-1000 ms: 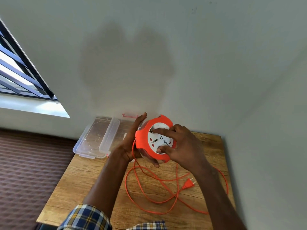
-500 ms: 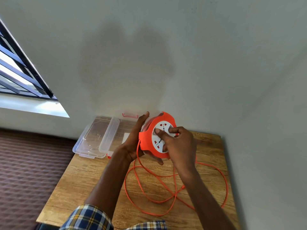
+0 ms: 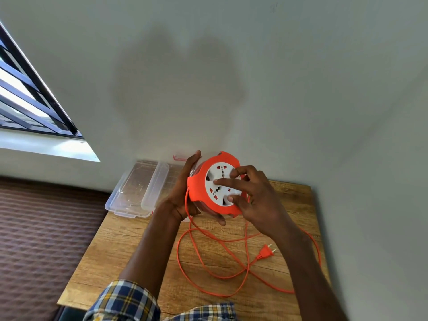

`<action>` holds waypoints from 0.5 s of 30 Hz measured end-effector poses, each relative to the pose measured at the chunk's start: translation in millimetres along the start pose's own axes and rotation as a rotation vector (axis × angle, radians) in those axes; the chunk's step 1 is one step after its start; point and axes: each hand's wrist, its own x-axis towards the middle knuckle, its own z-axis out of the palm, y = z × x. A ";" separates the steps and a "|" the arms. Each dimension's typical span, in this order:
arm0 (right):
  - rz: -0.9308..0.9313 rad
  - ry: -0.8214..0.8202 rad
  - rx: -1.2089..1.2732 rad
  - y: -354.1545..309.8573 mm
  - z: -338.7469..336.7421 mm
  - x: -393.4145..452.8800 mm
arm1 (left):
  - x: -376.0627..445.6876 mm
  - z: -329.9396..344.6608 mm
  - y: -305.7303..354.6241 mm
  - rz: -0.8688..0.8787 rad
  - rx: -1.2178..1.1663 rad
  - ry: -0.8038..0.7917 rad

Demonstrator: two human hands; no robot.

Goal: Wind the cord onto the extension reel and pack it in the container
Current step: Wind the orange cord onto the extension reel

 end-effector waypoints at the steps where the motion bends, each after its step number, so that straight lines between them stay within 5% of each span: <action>1: 0.004 -0.012 -0.013 0.8 -1.4 0.4 | -0.3 0.8 0.7 0.000 -0.005 0.001; 8: -0.009 0.068 -0.145 1.8 5.8 3.3 | 0.7 12.9 2.0 0.002 0.051 0.092; 15: 0.093 0.197 -0.024 -1.2 9.2 0.2 | 1.0 25.2 4.0 0.074 0.060 0.149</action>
